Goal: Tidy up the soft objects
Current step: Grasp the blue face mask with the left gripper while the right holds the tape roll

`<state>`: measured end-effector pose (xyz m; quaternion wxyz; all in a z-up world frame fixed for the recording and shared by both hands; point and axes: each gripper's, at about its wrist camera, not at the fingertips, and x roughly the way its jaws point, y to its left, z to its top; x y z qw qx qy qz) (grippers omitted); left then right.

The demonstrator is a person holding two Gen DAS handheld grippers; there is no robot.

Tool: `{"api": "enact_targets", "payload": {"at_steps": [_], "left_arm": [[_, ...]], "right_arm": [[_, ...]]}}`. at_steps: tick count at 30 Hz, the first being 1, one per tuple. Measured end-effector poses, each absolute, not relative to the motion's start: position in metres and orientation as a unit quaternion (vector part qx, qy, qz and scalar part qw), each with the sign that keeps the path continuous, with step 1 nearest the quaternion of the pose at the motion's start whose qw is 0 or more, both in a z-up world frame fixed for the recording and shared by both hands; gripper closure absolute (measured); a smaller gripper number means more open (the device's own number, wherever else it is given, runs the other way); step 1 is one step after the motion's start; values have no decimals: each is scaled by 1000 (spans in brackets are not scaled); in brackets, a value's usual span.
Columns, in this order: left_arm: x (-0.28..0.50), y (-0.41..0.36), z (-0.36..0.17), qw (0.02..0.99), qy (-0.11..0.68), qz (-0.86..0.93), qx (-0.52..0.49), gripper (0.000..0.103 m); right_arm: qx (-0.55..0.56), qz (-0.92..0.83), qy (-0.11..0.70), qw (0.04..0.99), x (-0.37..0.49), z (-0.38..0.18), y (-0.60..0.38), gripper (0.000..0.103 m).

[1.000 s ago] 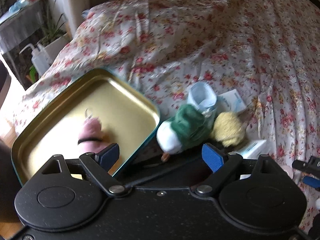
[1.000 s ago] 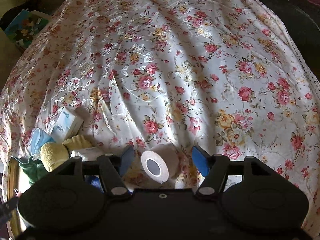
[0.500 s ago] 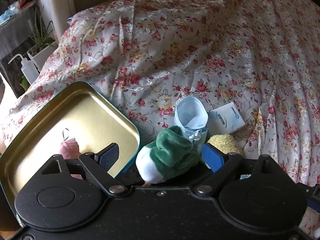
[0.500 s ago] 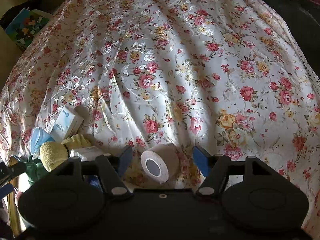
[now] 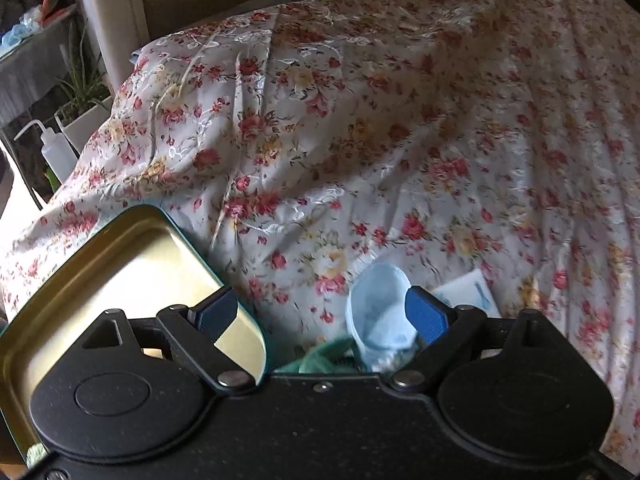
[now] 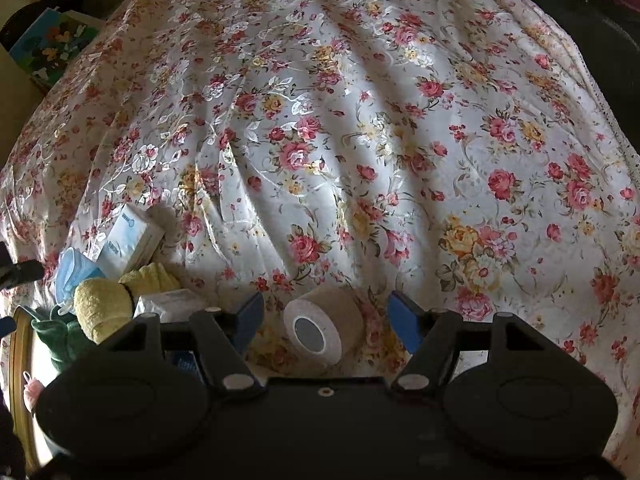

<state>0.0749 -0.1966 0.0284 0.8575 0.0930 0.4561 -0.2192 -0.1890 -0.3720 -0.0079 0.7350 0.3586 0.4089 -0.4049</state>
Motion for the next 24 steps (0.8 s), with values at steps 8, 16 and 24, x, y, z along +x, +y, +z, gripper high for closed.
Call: {"api": "enact_targets", "payload": {"at_steps": [8, 16, 24], "left_arm": [[82, -214, 13, 845, 474, -227, 99, 15], [88, -221, 11, 853, 472, -203, 94, 15], [97, -219, -4, 846, 493, -167, 119, 16]], "right_arm": [[361, -399, 410, 736, -188, -10, -373, 34], [367, -398, 411, 733, -188, -13, -375, 33], [371, -395, 410, 734, -187, -14, -374, 31]]}}
